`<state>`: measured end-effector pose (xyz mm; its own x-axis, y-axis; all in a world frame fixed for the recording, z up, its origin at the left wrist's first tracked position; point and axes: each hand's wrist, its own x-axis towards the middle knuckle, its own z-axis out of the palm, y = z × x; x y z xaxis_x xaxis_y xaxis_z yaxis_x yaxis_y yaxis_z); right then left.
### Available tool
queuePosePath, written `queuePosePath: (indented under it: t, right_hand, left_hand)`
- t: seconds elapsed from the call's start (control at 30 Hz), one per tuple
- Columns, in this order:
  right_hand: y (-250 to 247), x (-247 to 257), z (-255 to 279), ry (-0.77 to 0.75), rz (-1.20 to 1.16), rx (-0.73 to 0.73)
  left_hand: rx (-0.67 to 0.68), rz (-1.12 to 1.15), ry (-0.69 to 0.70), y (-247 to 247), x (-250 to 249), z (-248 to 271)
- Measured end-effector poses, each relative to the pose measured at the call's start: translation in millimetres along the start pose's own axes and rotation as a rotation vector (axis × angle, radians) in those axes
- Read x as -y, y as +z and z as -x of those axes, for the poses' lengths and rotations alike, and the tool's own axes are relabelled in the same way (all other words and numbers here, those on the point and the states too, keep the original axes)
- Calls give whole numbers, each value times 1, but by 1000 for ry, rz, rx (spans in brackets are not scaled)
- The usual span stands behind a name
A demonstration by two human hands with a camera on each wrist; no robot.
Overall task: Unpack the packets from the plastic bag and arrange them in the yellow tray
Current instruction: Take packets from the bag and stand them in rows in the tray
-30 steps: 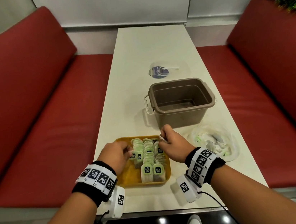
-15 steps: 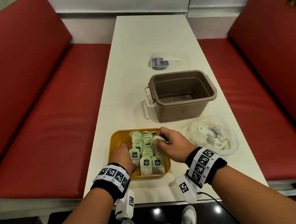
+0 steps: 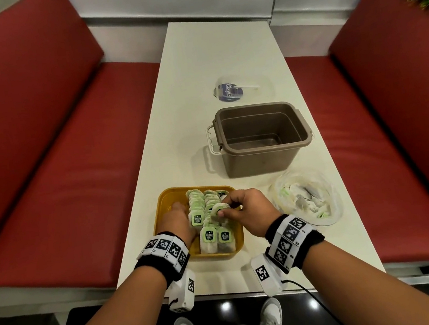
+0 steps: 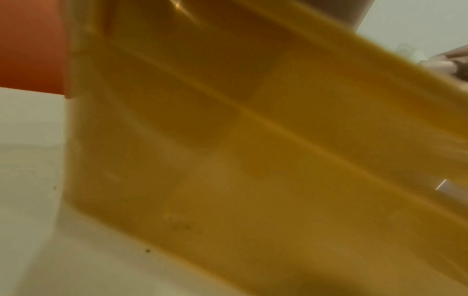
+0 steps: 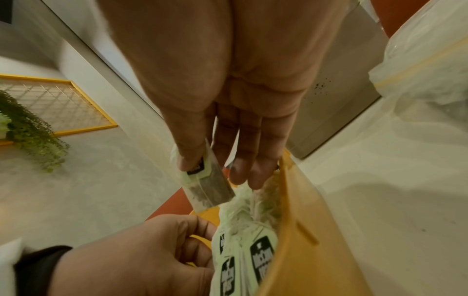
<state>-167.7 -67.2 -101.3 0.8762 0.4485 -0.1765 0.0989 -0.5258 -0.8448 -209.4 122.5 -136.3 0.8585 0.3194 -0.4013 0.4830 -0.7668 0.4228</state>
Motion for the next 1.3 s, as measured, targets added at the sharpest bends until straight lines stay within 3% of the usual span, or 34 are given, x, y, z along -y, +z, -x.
queuePosePath:
  t: [0.2,0.33,0.47,0.57,0.8,0.97,1.3]
  right_hand:
    - [-1,-1,0,-1,22,1]
    - [-3,2,-2,-23,82,5]
    - [-4,13,-3,-89,133,11]
    - [-5,20,-2,-131,161,-20]
    - [-11,28,-5,-177,190,-57]
    - [-21,32,-7,-207,148,-119]
    - [-22,35,-8,-245,184,-100]
  left_hand:
    - [-36,-75,58,-17,-1,5]
    - [-202,129,305,-37,-14,16]
    - [-47,188,521,-50,-32,30]
    - [-70,163,537,-58,-36,31]
    - [-169,363,565,-75,-39,36]
    - [-180,324,536,-81,-33,35]
    - [-202,211,595,-86,-42,43]
